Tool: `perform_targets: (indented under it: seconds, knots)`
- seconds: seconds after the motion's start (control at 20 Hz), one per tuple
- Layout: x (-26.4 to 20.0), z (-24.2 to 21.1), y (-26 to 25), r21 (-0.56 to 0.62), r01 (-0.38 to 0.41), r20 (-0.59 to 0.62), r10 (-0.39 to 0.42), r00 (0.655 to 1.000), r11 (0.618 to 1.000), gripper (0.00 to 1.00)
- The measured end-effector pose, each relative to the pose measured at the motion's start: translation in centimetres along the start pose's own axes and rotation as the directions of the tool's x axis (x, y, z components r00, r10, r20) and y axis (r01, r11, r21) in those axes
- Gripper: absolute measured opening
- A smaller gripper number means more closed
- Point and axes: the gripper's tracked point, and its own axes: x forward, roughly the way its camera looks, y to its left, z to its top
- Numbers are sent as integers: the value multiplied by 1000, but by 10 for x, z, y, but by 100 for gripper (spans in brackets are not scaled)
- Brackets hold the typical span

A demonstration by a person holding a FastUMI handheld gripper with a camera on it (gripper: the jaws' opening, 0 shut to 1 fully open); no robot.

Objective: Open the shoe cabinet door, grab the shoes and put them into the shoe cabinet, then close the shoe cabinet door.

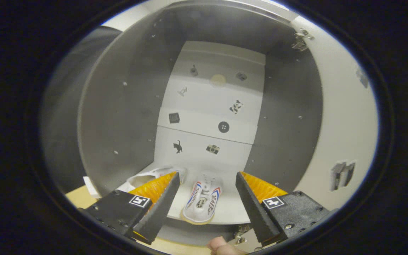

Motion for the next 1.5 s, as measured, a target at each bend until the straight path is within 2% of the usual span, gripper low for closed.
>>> perform_targets:
  seconds: [0.6,0.85,0.95,1.25,1.5]
  knots:
    - [-211,81,4,129,-38,63,30,998,991,100]
    - [-301,106,-15,104,0,102,-11,995,995,100]
    - [-335,116,-19,98,-20,143,6,990,995,100]
    - [-420,120,-68,-13,23,245,-19,969,1000,100]
    - [-482,106,-126,-20,62,287,-54,957,998,100]
